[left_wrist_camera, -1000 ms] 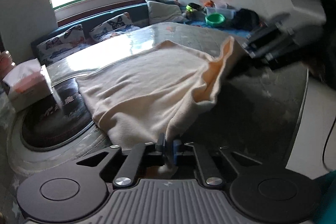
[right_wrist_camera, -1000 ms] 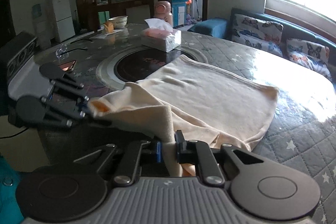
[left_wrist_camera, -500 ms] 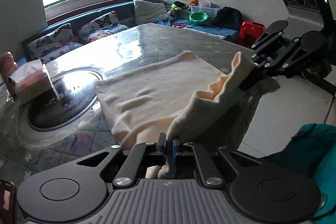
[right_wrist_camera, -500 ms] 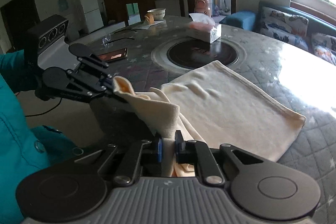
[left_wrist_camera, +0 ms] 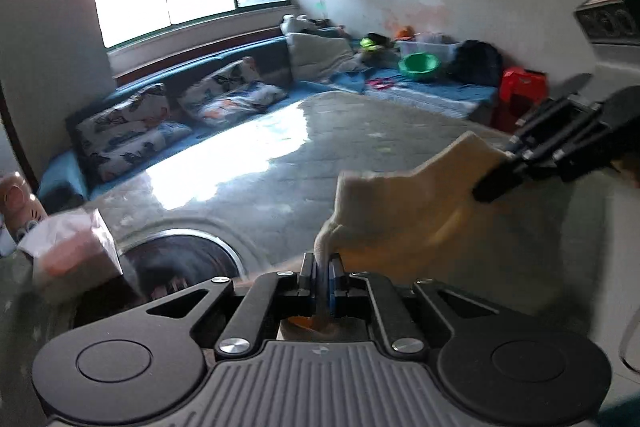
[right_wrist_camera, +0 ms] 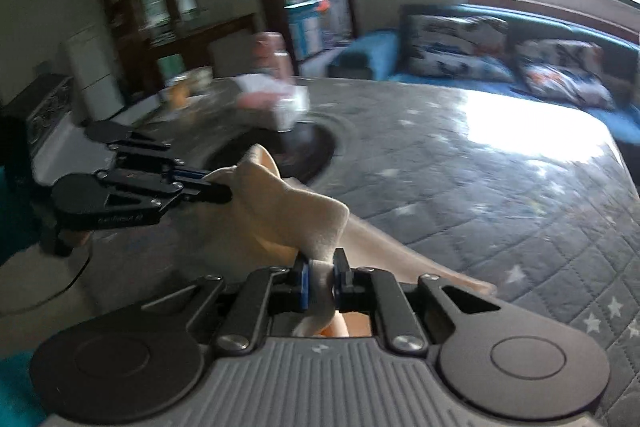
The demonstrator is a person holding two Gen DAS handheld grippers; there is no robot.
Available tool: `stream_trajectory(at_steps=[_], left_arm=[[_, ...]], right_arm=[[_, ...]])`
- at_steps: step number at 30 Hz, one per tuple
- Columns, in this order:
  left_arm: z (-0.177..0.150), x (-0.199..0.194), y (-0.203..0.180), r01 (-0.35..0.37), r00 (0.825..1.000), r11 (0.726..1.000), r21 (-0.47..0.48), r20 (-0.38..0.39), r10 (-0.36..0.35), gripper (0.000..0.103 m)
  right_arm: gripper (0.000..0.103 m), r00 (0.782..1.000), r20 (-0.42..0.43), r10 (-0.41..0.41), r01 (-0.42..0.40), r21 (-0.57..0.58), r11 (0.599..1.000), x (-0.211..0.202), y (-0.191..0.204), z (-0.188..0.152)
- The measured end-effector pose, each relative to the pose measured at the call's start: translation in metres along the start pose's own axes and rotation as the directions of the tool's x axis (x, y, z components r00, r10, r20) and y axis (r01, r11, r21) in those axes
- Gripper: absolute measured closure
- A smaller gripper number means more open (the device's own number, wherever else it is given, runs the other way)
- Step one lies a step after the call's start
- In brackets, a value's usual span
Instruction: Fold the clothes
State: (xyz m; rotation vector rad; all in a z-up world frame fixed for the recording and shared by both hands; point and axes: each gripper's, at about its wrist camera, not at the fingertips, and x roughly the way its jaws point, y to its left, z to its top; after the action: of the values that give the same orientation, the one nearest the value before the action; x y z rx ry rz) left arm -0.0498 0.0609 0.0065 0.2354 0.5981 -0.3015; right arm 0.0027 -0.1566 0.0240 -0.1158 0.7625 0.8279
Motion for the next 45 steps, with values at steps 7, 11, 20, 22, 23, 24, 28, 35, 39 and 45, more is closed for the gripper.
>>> stream_trajectory(at_steps=[7, 11, 20, 22, 23, 24, 28, 35, 39, 45], left_arm=[[-0.007, 0.054, 0.028, -0.095, 0.995, 0.983, -0.154, -0.046, 0.089, 0.091], [-0.02, 0.033, 0.039, -0.099, 0.995, 0.978, -0.186, -0.049, 0.091, 0.076], [-0.048, -0.02, 0.033, -0.043, 0.998, 0.962, -0.269, -0.047, 0.032, 0.048], [-0.056, -0.023, 0.033, -0.045, 0.998, 0.955, -0.293, -0.058, 0.029, 0.048], [-0.059, -0.024, 0.034, -0.047, 0.997, 0.948, -0.316, -0.067, 0.028, 0.048], [-0.063, -0.025, 0.036, -0.045, 0.997, 0.94, -0.339, -0.073, 0.021, 0.048], [-0.078, -0.023, 0.042, -0.026, 0.996, 0.914, -0.404, -0.093, -0.013, 0.051], [-0.08, -0.032, 0.046, 0.038, 0.995, 0.898, -0.438, -0.068, -0.076, 0.085], [-0.087, -0.041, 0.047, 0.038, 0.994, 0.884, -0.466, -0.07, -0.079, 0.085], [-0.083, -0.053, 0.054, -0.001, 0.998, 0.883, -0.469, -0.055, -0.028, 0.07]], right_arm=[[0.09, 0.993, -0.029, -0.115, 0.119, 0.174, 0.978, 0.056, -0.047, -0.016], [0.077, 0.986, -0.057, -0.157, 0.163, 0.121, 0.979, 0.054, -0.043, -0.023], [0.075, 0.992, -0.038, -0.121, 0.118, -0.072, 0.99, 0.059, 0.001, 0.021], [0.075, 0.992, -0.063, -0.11, 0.104, -0.091, 0.99, 0.079, 0.008, 0.031], [0.075, 0.991, -0.073, -0.113, 0.106, -0.093, 0.99, 0.088, 0.009, 0.033], [0.075, 0.989, -0.09, -0.113, 0.105, -0.092, 0.99, 0.1, 0.01, 0.036], [0.079, 0.988, -0.119, -0.094, 0.084, -0.093, 0.992, 0.121, 0.015, 0.038], [0.098, 0.988, -0.025, -0.154, 0.147, -0.18, 0.973, 0.119, 0.043, 0.047], [0.098, 0.99, -0.002, -0.143, 0.14, -0.189, 0.972, 0.132, 0.051, 0.05], [0.095, 0.991, -0.027, -0.133, 0.125, -0.193, 0.973, 0.156, 0.056, 0.049]])
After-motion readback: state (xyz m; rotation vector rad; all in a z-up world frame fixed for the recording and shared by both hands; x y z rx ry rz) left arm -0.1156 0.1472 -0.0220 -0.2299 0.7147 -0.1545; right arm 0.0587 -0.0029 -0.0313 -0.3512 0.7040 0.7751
